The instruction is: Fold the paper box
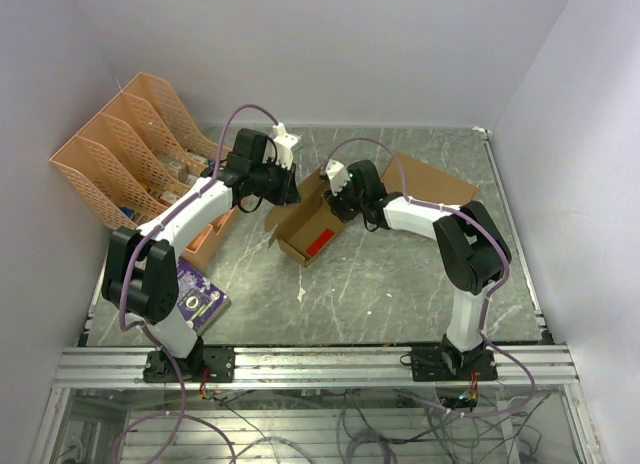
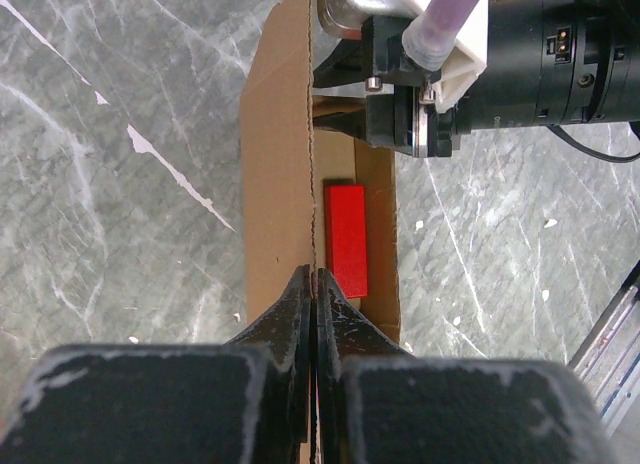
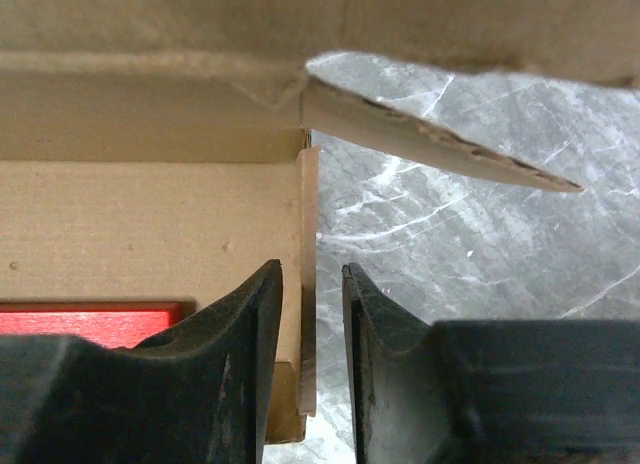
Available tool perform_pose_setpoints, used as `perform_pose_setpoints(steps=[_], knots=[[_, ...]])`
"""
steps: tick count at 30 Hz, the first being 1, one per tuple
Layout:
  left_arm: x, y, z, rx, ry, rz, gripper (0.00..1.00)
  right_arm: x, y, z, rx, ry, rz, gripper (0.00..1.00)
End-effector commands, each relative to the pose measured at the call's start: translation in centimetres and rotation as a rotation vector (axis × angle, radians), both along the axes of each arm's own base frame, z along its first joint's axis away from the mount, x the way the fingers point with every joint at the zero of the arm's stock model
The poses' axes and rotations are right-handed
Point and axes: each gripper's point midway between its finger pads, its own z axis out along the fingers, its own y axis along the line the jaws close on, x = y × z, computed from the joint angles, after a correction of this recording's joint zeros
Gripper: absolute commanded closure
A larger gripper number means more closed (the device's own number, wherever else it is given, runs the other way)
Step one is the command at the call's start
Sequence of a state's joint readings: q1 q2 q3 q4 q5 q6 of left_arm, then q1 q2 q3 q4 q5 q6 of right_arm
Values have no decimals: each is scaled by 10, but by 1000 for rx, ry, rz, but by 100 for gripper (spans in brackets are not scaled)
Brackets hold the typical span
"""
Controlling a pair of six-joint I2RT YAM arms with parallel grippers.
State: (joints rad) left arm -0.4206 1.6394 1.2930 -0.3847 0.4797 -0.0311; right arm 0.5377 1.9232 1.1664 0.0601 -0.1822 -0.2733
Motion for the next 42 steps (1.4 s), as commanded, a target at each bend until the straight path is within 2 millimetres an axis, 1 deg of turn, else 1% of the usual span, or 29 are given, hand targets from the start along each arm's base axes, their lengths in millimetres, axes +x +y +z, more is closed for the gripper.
perform_pose_setpoints(steps=[1,5,10,12,14,17,19,22,27,29,30,33,38,42], knots=[[6,-10,19,-49,-44,-27,93,9,3,7,11,-13,-12,73],[6,-11,19,-53,-43,-28,93,8,-2,-7,-27,-5,-25,83],[6,-12,18,-57,-41,-31,93,4,-6,-19,-55,11,-23,84],[6,-12,18,-56,-41,-32,93,3,-8,-20,-59,10,-24,84],[6,-12,17,-56,-39,-32,93,2,-9,-21,-67,5,-23,87],[6,-12,18,-59,-39,-32,93,3,-11,-23,-104,-23,-27,100],[6,-13,20,-65,-40,-33,93,2,-13,-22,-154,-70,-35,100],[6,-15,21,-75,-38,-35,93,-1,-9,-21,-201,-111,-29,100],[6,-16,21,-83,-37,-39,93,-8,-4,-34,-194,-48,-15,100],[5,-16,19,-80,-31,-40,93,-10,-1,-36,-178,-23,-8,100],[4,-15,17,-75,-27,-39,93,-10,0,-35,-165,-15,-9,98],[3,-12,14,-65,-25,-36,93,-4,-1,-27,-117,17,-23,90],[2,-10,12,-52,-24,-32,93,6,-9,-9,-51,25,-38,81],[3,-11,13,-52,-25,-30,93,9,-11,4,-16,12,-36,73]])
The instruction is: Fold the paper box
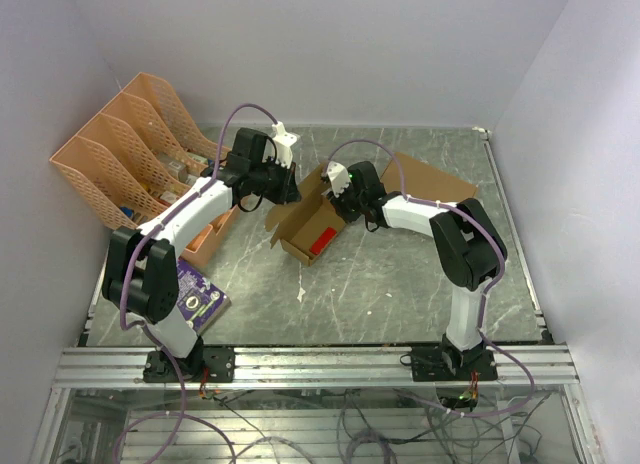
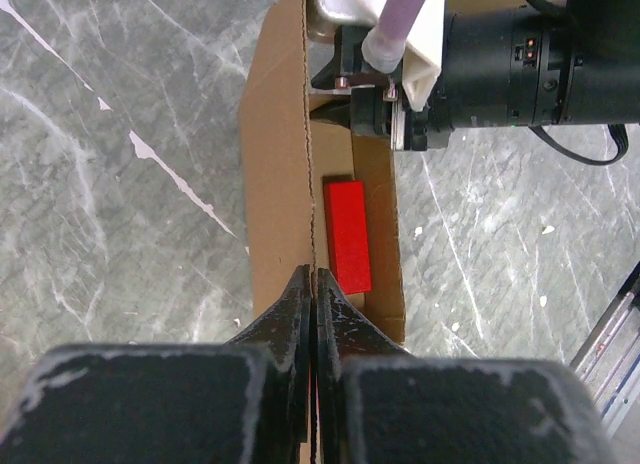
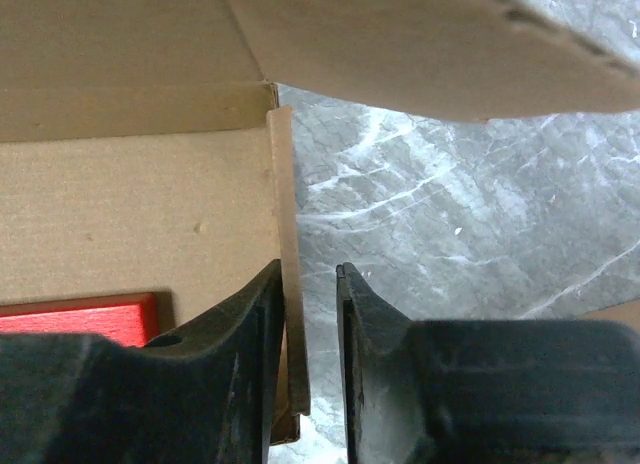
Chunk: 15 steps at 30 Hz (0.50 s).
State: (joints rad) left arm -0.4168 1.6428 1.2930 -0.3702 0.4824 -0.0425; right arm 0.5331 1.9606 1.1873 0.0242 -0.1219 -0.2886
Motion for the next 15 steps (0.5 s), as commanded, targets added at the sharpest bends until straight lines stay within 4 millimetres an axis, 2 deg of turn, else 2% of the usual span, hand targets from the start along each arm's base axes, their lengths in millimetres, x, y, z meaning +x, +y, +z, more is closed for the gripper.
perform_pose_setpoints(steps=[1,8,11,15], knots=[[0,-11,13,-43,-25,-39,93,5,3,25,65,-8,9,71],[0,-12,13,-53,-15,-36,93,-5,15,69,178,-42,88,48],[1,-13,14,-58,-7,-34,93,-3,4,86,231,-38,98,43],[1,-15,17,-69,2,-26,93,-15,-13,104,307,-10,101,43]])
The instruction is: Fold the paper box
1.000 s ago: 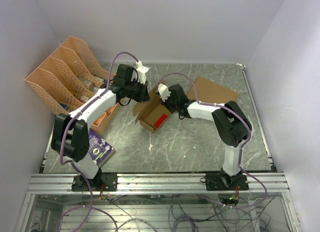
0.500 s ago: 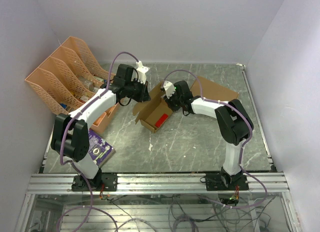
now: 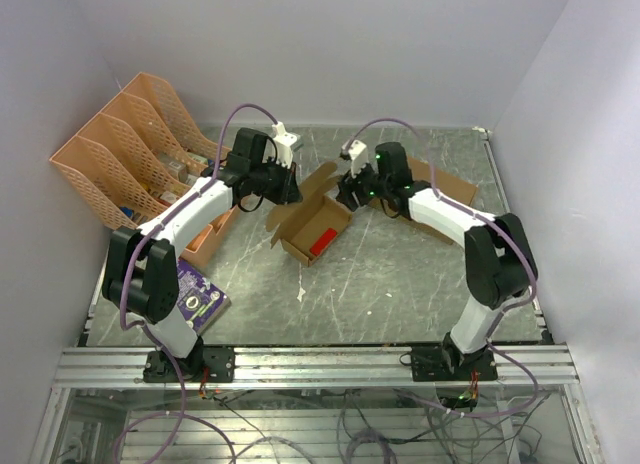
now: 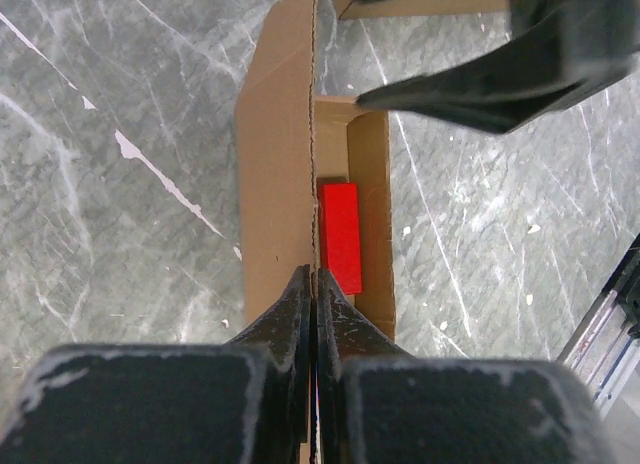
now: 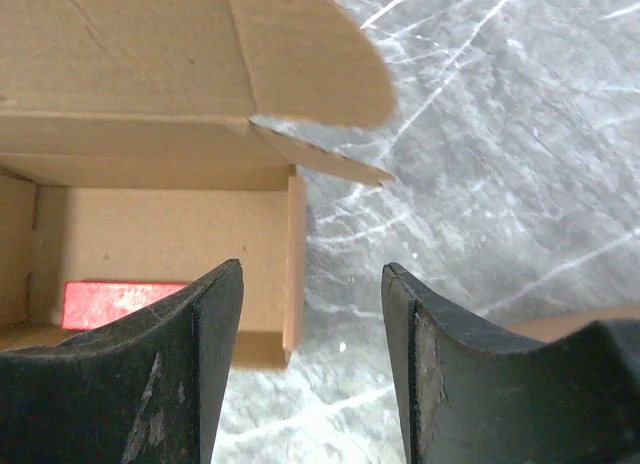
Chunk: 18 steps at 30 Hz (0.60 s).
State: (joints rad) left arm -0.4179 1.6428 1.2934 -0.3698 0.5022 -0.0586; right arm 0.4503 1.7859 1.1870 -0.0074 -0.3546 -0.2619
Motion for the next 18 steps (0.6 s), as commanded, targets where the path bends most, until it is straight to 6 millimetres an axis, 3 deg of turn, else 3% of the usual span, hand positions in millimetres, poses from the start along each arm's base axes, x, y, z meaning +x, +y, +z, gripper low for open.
perform_pose_setpoints(steps=[1,3,6,8,11,18], knots=[[4,-12,16,-53,-13,-18,93,-16,-19,25,112,43,2,45],[4,-12,16,-56,-6,-14,93,-26,-37,23,138,77,-77,64],[5,-13,14,-56,12,-2,93,-46,-66,-11,137,219,-294,99],[6,-15,13,-59,28,12,93,-56,-83,-32,130,302,-457,100],[6,-19,12,-52,48,43,93,-69,-89,-51,101,390,-590,100],[2,-31,4,-46,125,118,93,-66,-66,-80,4,483,-661,100]])
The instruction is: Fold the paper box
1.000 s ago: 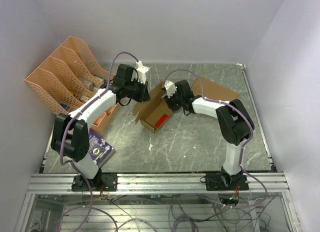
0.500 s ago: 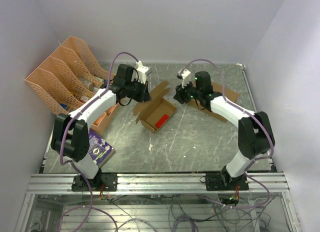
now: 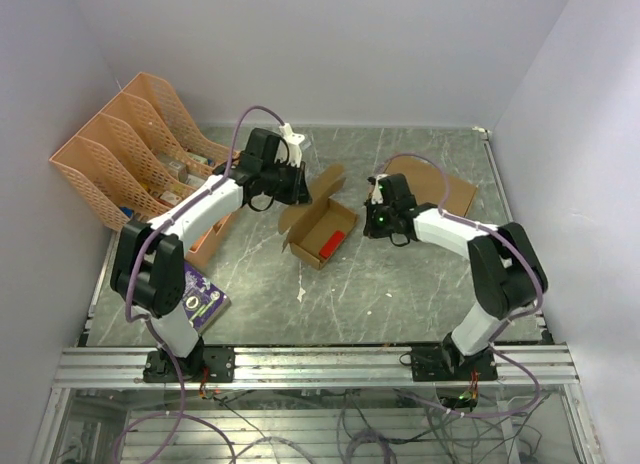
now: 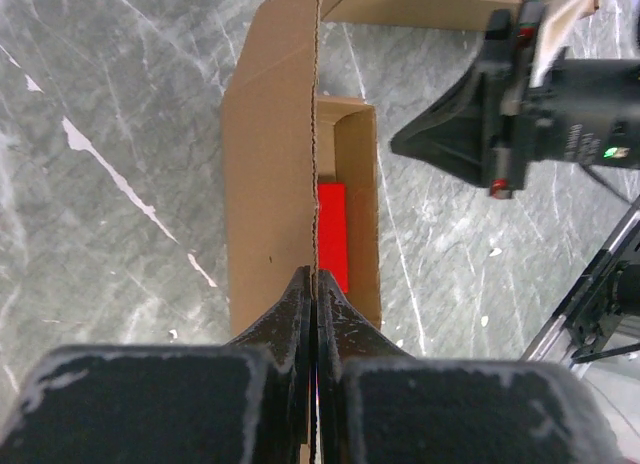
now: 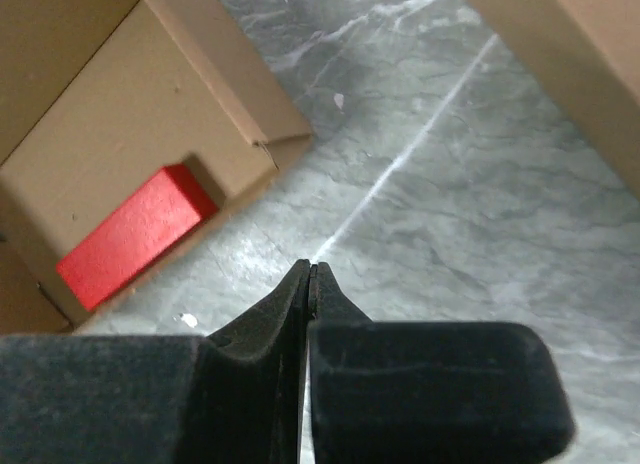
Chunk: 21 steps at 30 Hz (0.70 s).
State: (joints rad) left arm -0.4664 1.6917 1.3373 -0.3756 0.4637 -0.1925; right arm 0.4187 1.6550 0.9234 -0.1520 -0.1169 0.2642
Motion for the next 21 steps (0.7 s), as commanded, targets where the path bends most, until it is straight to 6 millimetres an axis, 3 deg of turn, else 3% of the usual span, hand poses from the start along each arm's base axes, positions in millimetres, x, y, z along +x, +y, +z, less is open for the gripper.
perform_pose_setpoints(steps=[1,12,14,21], knots=[[3,-10,7,-21,43,68,93,15,10,-9,-52,39,-101,100],[-4,-23,10,-47,67,46,93,45,22,-9,-113,6,-99,100],[-4,-22,7,-39,70,45,93,39,30,-12,-130,14,-66,100],[-2,-21,-4,-19,84,51,93,24,8,-20,-184,14,-65,100]])
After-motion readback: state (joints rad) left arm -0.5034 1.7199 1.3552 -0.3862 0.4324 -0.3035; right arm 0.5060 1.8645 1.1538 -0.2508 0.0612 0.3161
